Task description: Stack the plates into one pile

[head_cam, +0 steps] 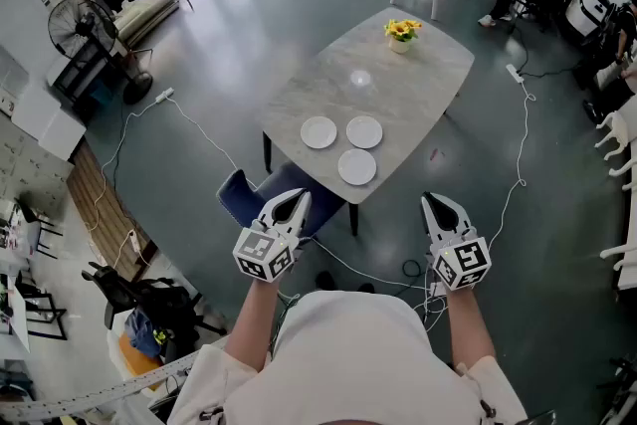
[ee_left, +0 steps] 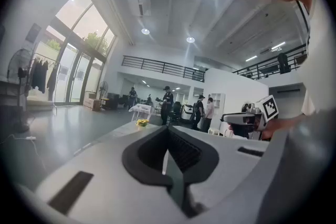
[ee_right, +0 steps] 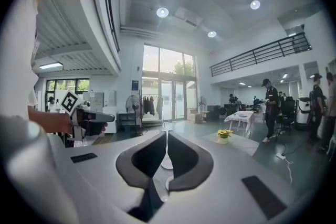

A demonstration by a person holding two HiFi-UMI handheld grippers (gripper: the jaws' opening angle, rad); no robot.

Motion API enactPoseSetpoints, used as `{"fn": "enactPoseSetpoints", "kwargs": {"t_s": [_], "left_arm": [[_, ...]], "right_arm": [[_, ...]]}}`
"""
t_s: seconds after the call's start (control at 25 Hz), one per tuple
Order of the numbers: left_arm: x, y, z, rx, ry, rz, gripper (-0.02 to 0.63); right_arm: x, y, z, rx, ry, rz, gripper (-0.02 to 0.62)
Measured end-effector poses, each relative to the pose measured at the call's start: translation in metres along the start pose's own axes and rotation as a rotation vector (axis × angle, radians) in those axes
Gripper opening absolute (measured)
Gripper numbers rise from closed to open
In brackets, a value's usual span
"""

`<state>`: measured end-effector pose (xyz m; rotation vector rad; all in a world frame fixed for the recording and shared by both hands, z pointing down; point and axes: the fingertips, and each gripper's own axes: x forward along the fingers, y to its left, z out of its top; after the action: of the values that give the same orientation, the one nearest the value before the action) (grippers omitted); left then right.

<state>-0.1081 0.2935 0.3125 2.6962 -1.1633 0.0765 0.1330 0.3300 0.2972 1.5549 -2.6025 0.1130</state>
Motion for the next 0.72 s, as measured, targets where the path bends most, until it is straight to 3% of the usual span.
{"fn": "enactPoseSetpoints", "kwargs": {"t_s": [0.72], "left_arm": [[-0.0004, -0.0067, -0.0081, -0.023, 0.028, 0.003, 0.006]], "right_arm": [[-0.0042, 0.0004, -0.0026, 0.025, 0.009, 0.002, 0.032]]}}
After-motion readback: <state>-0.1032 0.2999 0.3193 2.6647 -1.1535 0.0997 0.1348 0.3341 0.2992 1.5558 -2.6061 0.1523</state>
